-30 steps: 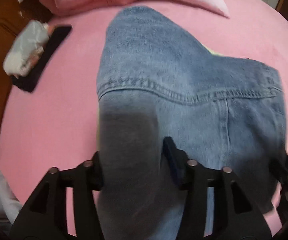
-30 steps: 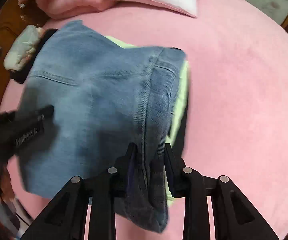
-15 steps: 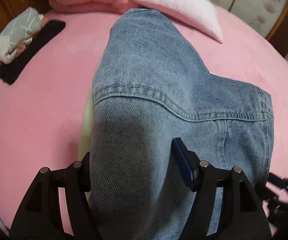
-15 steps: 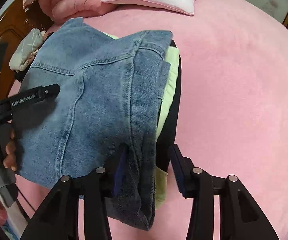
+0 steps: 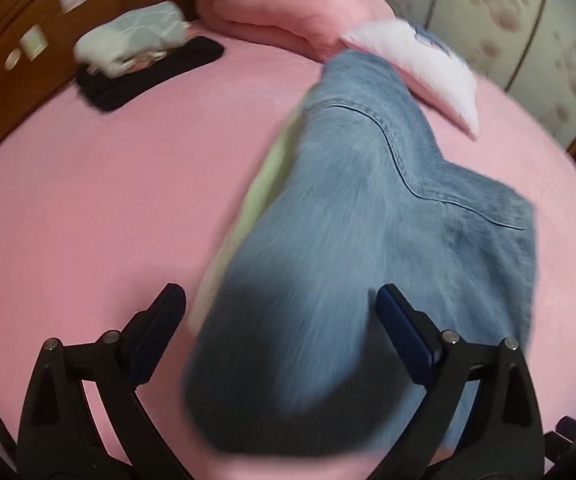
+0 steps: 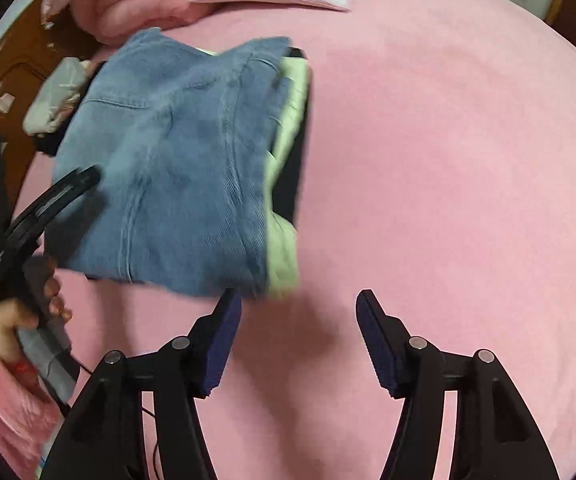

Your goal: Fold large clothes

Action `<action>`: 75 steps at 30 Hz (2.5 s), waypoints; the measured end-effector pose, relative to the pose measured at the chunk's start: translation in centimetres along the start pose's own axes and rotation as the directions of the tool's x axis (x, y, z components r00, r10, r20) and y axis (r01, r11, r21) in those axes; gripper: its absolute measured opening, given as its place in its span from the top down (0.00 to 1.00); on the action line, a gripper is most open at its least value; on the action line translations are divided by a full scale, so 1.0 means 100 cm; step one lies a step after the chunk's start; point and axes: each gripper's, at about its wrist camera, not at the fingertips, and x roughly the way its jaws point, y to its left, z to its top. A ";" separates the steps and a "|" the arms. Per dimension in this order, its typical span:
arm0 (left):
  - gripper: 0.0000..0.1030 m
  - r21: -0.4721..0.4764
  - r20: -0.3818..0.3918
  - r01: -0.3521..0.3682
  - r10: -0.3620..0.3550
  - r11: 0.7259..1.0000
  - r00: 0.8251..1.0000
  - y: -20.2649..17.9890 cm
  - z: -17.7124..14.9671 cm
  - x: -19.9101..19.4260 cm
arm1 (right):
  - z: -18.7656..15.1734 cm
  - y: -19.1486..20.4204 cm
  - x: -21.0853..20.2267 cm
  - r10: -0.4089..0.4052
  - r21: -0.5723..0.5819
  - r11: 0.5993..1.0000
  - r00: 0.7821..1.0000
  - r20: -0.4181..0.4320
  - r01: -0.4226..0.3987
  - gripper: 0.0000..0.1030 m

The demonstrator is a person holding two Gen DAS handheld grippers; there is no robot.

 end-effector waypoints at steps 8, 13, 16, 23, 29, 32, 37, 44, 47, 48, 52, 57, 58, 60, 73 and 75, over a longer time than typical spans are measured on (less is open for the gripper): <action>0.07 -0.075 -0.085 -0.020 0.013 0.997 0.996 0.057 -0.071 -0.080 | -0.065 -0.032 -0.054 -0.040 0.116 0.993 0.999 0.020 0.038 0.18; 0.07 -0.069 -0.145 0.003 -0.013 0.998 0.989 0.061 -0.131 -0.123 | -0.132 -0.065 -0.093 -0.082 0.109 0.991 0.997 0.007 0.081 0.17; 0.07 -0.076 -0.163 0.028 -0.040 0.997 0.986 0.052 -0.161 -0.143 | -0.166 -0.081 -0.105 -0.106 0.122 0.987 0.994 0.016 0.103 0.17; 0.07 0.054 -0.185 0.079 -0.068 0.995 0.980 -0.002 -0.213 -0.179 | -0.239 -0.108 -0.117 -0.125 0.172 0.978 0.992 0.019 0.120 0.17; 0.07 0.213 -0.190 0.143 -0.103 0.967 0.976 -0.058 -0.273 -0.226 | -0.307 -0.139 -0.125 -0.115 0.216 0.970 0.993 0.021 0.107 0.16; 0.07 0.225 -0.210 0.169 -0.121 0.960 0.970 -0.080 -0.313 -0.253 | -0.347 -0.161 -0.129 -0.088 0.224 0.971 0.996 0.023 0.081 0.15; 0.07 0.222 -0.263 0.176 -0.115 0.959 0.958 -0.115 -0.384 -0.289 | -0.413 -0.204 -0.140 -0.052 0.231 0.972 0.998 0.018 0.046 0.14; 0.07 0.306 -0.342 0.241 -0.131 0.921 0.931 -0.187 -0.493 -0.335 | -0.527 -0.287 -0.172 -0.043 0.227 0.973 0.999 0.016 0.038 0.04; 0.07 0.318 -0.358 0.281 -0.160 0.905 0.920 -0.215 -0.530 -0.350 | -0.576 -0.323 -0.182 -0.066 0.236 0.970 0.998 -0.008 0.066 0.03; 0.07 0.322 -0.363 0.292 -0.167 0.901 0.917 -0.224 -0.541 -0.356 | -0.591 -0.336 -0.185 -0.069 0.245 0.967 0.997 -0.018 0.071 0.03; 0.07 0.360 -0.382 0.335 -0.190 0.871 0.904 -0.260 -0.575 -0.380 | -0.643 -0.380 -0.197 -0.102 0.273 0.956 0.994 -0.039 0.108 0.02; 0.07 0.426 -0.379 0.392 -0.232 0.816 0.896 -0.295 -0.592 -0.418 | -0.683 -0.425 -0.222 -0.149 0.303 0.942 0.989 -0.004 0.143 0.02; 0.07 0.427 -0.389 0.407 -0.243 0.807 0.889 -0.300 -0.591 -0.423 | -0.691 -0.432 -0.228 -0.168 0.300 0.940 0.986 0.001 0.160 0.02; 0.07 0.437 -0.396 0.419 -0.249 0.796 0.884 -0.308 -0.594 -0.437 | -0.706 -0.442 -0.237 -0.179 0.307 0.936 0.984 0.000 0.170 0.01; 0.07 0.520 -0.240 0.282 -0.179 0.806 0.954 -0.270 -0.591 -0.496 | -0.734 -0.446 -0.279 -0.205 0.320 0.932 0.976 0.070 0.173 0.01; 0.07 0.519 -0.239 0.276 -0.172 0.809 0.956 -0.262 -0.590 -0.497 | -0.727 -0.434 -0.282 -0.208 0.320 0.932 0.975 0.079 0.173 0.01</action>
